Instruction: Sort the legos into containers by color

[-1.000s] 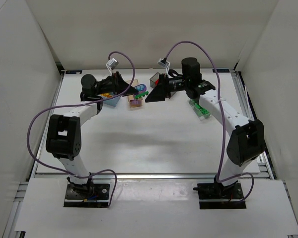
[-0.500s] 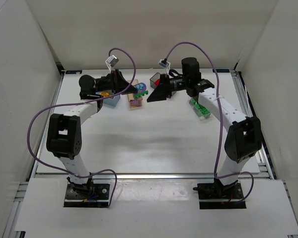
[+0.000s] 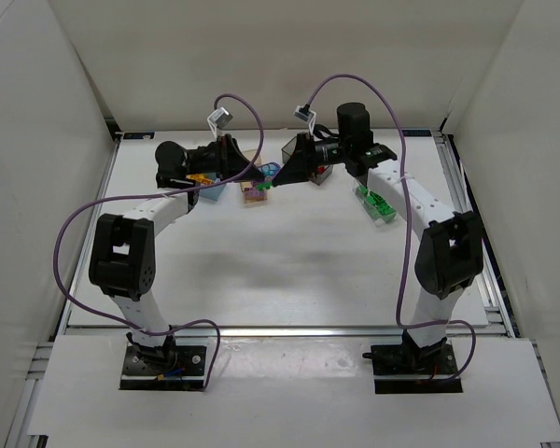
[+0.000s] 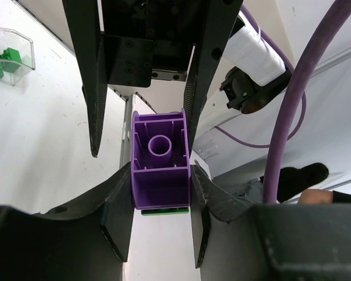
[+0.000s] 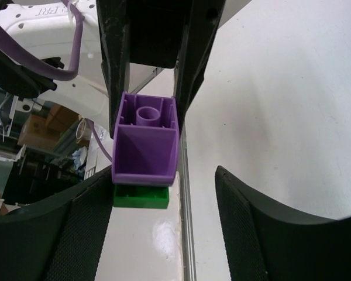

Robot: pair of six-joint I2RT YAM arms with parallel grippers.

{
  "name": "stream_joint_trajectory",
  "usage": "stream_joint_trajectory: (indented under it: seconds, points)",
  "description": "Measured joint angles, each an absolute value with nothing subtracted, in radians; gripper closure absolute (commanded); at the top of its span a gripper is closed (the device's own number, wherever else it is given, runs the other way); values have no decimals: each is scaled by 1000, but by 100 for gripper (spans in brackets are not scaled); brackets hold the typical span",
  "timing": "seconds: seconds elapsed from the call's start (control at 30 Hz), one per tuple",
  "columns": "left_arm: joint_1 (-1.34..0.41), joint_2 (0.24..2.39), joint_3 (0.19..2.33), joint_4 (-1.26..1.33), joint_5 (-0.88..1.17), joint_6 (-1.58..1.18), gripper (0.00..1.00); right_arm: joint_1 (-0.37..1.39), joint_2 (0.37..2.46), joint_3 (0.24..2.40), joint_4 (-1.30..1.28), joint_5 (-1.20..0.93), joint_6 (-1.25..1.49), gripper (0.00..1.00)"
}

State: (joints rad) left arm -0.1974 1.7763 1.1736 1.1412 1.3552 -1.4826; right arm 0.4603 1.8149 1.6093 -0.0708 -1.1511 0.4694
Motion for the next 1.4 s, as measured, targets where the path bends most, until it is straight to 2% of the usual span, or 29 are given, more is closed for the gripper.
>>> stream_joint_trajectory:
  seconds: [0.17,0.37,0.4,0.5,0.53,0.6,1.1,1.4]
  points:
    - [-199,1776,1174,1126,1360,-1472,90,476,1815,1609,-52,-1153,484,42]
    - [-199,1776,1174,1119,1361,-1448,90,491,1815,1608,-50,-1163,493,62]
    - [-199,1776,1174,1123,1359,-1439,90,493,1815,1607,-52,-1165,497,71]
    - [-193,1776,1174,1125,1358,-1425,90,494,1815,1605,-52,-1166,501,85]
    - [-192,1776,1174,1126,1358,-1422,90,494,1815,1605,-51,-1166,501,93]
    - [-189,1776,1174,1127,1359,-1419,90,494,1815,1601,-47,-1162,501,99]
    - [-152,1779,1199,1131,1396,-1410,90,533,1772,1533,-35,-1100,406,100]
    - [-27,1781,1235,1137,1256,-1411,90,532,1695,1413,-238,-1158,252,100]
